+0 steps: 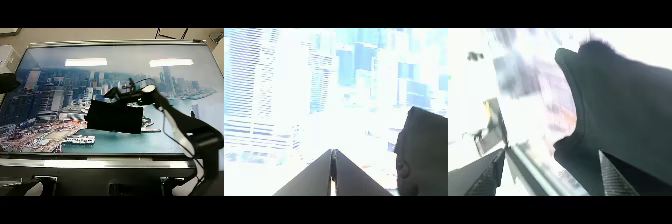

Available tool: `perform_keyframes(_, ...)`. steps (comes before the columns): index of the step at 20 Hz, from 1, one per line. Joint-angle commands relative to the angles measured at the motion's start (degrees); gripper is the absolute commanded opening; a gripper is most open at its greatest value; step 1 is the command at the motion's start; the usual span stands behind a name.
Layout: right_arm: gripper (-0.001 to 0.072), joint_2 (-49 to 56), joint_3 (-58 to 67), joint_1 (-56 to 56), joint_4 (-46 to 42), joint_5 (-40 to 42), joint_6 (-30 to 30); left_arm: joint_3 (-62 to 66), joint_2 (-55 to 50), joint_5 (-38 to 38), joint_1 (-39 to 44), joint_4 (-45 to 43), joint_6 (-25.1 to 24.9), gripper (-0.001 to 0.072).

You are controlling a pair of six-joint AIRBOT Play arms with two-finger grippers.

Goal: Fold the clothes and pants, and hang the long-sleeved shirts on hangers.

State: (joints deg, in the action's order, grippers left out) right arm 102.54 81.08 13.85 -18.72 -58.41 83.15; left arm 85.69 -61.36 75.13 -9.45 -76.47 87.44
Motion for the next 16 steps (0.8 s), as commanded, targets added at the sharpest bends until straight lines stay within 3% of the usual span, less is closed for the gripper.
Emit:
perform_keyframes(1, 0.0671, -7.5, -0.04, -13.46, -17.16, -10.51, 4.07, -0.07, 2.34, 1.86, -0.83, -0.52, -1.53, 0.0023)
perform_keyframes(3, 0.0672, -10.93, -1.97, -19.47, -36.0, -20.11, 10.03, -0.13, 2.27, 1.84, -0.83, -0.52, -1.53, 0.0024)
perform_keyframes(5, 0.0672, -12.83, -9.05, -21.2, -43.71, -22.1, 11.93, -0.13, 2.27, 1.88, -0.83, -0.52, -1.53, 0.0024)
perform_keyframes(6, 0.0671, -12.87, -13.22, -20.98, -41.55, -19.82, 10.67, -0.13, 2.27, 1.99, -0.81, -0.5, -1.51, 0.0023)
perform_keyframes(10, 0.0668, -10.97, -26.58, -16.92, -16.94, -5.7, -5.01, -0.13, 2.29, 4.04, -0.81, -0.04, -1.29, 0.0024)
perform_keyframes(12, 0.0506, -8.5, -27.23, -14.88, -14.21, -3.61, -5.84, -0.13, 2.29, 5.05, -0.81, -0.04, -1.29, 0.0024)
perform_keyframes(14, 0.0045, -7.54, -27.12, -15.02, -8.7, -3.74, -10.14, -0.13, 2.29, 5.14, -0.81, -0.04, -1.29, 0.0024)
perform_keyframes(16, 0.0039, -8.7, -24.39, -17.62, -4.02, -7.43, -15.82, -0.13, 2.27, 4.81, -0.81, -0.07, -1.29, 0.0023)
